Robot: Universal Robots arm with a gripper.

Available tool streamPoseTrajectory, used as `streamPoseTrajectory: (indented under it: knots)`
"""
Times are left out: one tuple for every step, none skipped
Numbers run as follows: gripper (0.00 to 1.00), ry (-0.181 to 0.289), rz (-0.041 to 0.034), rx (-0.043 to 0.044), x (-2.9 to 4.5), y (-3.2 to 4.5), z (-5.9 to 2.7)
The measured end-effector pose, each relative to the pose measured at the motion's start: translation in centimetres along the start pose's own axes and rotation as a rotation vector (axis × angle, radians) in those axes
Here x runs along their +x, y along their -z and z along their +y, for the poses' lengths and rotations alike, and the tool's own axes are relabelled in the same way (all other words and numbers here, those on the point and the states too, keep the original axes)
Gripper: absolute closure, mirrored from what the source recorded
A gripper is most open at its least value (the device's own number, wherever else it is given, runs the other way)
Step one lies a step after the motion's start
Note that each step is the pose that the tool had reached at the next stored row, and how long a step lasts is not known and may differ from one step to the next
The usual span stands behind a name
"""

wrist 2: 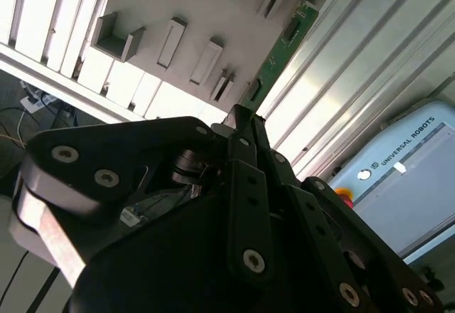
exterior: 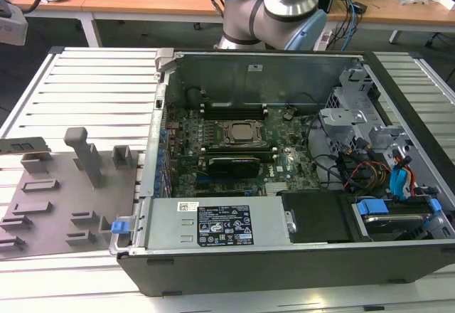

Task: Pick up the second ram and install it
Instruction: 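Pick up the second ram and move it above second insertion slot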

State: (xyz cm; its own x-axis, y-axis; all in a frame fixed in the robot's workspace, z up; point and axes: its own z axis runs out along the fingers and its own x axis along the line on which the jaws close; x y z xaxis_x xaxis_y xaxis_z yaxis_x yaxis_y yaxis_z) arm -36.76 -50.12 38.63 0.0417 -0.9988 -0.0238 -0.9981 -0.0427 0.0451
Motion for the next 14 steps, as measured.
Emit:
streamPoseTrajectory:
  knots:
    - [0.87, 0.0, 0.0, 0.0, -0.02, 0.1, 0.0]
    - [0.87, 0.0, 0.0, -0.0001, -0.06, 0.25, 0.01]
    - [0.87, 0.0, 0.0, 0.0001, -0.16, 0.57, 0.02]
    - [0.87, 0.0, 0.0001, 0.0001, -0.21, 0.79, 0.02]
    - [0.87, 0.0, 0.0001, 0.0001, -0.25, 0.91, 0.03]
    - [0.87, 0.0, 0.0, 0.0, -0.3, 1.05, 0.04]
    - [0.87, 0.0, 0.0, -0.0001, -0.36, 1.19, 0.04]
    - [0.87, 0.0, 0.0, 0.0, -0.39, 1.27, 0.04]
    - [0.87, 0.0, 0.0, 0.0, -0.46, 1.4, 0.04]
    - [0.87, 0.0, -0.0001, 0.0002, -0.51, 1.46, 0.05]
    - [0.87, 0.0, 0.0, 0.0001, -0.58, 1.57, 0.05]
    - [0.87, 0.0, 0.0, 0.0001, -0.65, 1.68, 0.05]
    - [0.87, 0.0, 0.0, -0.0001, -0.7, 1.77, 0.05]
    - [0.87, 0.0, 0.0, 0.0, -0.81, 1.95, 0.05]
